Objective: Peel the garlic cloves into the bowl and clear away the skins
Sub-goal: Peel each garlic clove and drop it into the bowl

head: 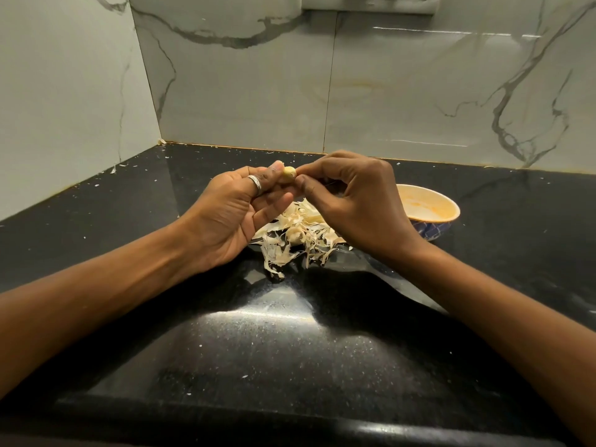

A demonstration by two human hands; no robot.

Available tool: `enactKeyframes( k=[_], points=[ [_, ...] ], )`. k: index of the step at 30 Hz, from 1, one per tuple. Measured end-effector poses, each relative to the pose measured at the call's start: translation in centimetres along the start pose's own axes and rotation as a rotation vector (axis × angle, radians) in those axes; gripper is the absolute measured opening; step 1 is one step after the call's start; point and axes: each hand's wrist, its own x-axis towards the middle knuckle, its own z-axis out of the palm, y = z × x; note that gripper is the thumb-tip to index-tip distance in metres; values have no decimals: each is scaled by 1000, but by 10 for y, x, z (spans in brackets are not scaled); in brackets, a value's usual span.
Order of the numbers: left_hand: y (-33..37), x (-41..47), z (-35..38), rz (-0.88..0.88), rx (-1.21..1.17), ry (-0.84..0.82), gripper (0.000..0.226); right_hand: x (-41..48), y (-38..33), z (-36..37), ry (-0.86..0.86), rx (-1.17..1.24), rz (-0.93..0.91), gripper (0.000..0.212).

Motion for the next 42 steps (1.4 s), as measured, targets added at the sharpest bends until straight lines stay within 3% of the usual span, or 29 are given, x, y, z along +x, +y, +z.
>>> enactKeyframes(
  k=[8,18,28,36,42],
  points=[
    [-3,3,-4,123,86,53,21,-1,1,0,-38,93,93,21],
    [-8,4,-11,266,338,-3,35,0,5,1,-58,216,189,23],
    [-12,4,-13,422,524,-64,39,-3,4,3,-30,154,169,22],
    [-15,13,-23,704,863,67,39,-1,1,0,-29,77,137,11],
    [-15,12,-25,820,1042,107,35,-3,-5,-1,-41,54,84,10]
  ],
)
